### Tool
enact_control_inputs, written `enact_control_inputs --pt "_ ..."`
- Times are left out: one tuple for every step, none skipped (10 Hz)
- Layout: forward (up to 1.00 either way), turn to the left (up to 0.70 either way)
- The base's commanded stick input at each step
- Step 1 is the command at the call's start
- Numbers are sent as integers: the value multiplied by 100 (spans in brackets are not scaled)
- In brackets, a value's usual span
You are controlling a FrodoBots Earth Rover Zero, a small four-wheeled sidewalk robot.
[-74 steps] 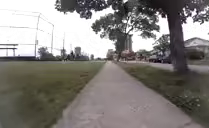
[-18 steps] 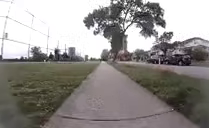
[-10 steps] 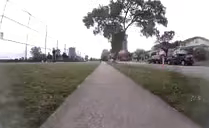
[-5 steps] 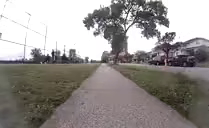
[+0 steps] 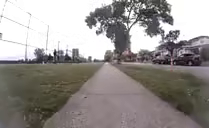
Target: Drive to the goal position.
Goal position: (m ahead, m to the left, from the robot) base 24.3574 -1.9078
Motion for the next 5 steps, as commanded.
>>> enact_control_inputs --pt "70 0" --pt "70 0" --pt "70 0" --pt "70 0" --pt "70 0"
